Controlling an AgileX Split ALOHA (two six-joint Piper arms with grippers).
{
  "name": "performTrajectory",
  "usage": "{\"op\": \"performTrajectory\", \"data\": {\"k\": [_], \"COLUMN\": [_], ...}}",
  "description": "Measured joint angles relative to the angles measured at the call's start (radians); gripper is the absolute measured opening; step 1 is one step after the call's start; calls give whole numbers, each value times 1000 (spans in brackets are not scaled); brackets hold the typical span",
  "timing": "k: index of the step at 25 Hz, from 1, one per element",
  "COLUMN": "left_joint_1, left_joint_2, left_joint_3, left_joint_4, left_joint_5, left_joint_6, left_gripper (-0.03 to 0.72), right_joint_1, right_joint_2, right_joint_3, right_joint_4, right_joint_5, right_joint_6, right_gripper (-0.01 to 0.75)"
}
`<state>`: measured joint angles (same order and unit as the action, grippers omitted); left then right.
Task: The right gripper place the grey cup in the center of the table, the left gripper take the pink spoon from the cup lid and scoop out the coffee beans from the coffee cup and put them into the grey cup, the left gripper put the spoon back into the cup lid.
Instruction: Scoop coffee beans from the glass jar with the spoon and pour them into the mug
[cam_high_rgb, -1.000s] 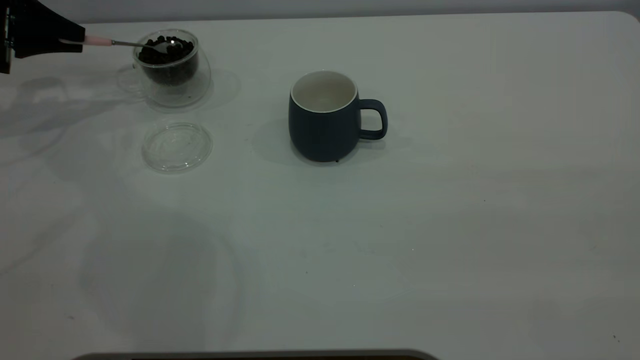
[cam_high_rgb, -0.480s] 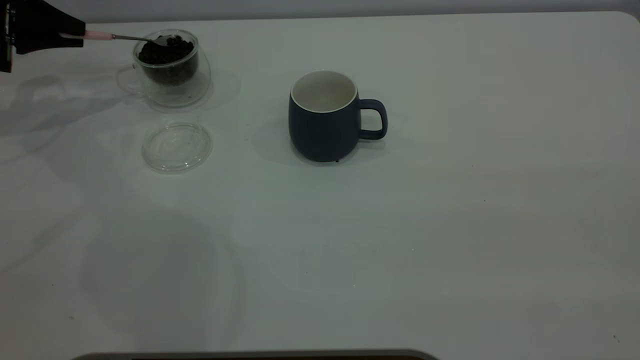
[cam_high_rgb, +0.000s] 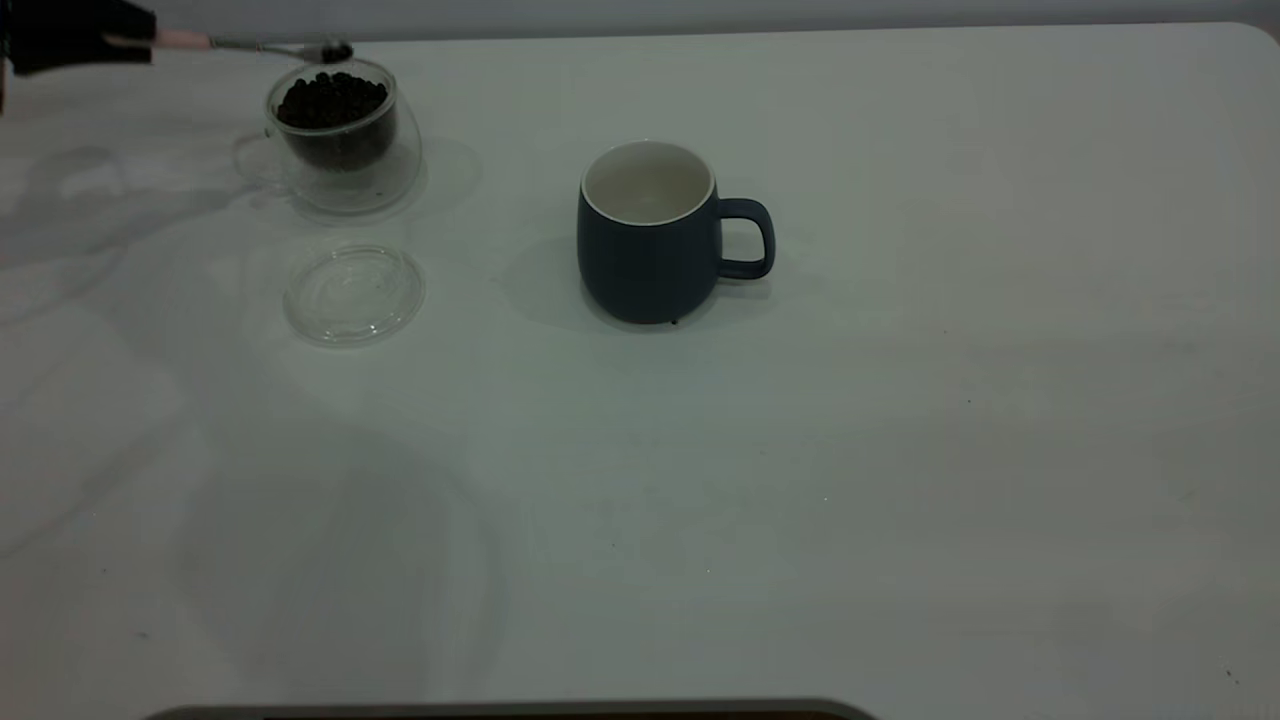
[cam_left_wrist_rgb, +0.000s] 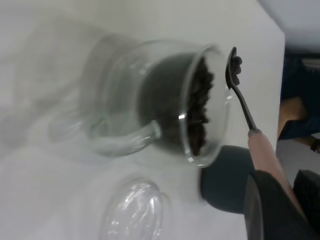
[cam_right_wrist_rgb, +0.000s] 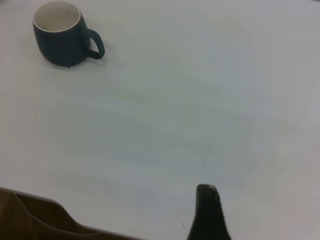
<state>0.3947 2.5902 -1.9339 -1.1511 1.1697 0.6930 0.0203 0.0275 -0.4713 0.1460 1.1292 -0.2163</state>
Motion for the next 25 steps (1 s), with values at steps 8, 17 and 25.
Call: {"op": "performTrajectory", "data": {"k": [8, 17, 25], "left_joint_1": [-47, -154, -237], "left_joint_2": [-20, -46, -46], "left_joint_3": [0, 0, 0], "left_joint_4": [4, 4, 6], "left_joint_5": [0, 0, 0], "left_joint_6": [-24, -47, -51], "left_gripper": [127, 127, 127], "right_joint_1": [0, 0, 0], "right_joint_2": [0, 0, 0], "right_joint_3": [0, 0, 0], "right_joint_4": [0, 0, 0], "right_joint_5": [0, 0, 0], "right_joint_6": [0, 0, 0], "right_gripper": [588, 588, 588]}}
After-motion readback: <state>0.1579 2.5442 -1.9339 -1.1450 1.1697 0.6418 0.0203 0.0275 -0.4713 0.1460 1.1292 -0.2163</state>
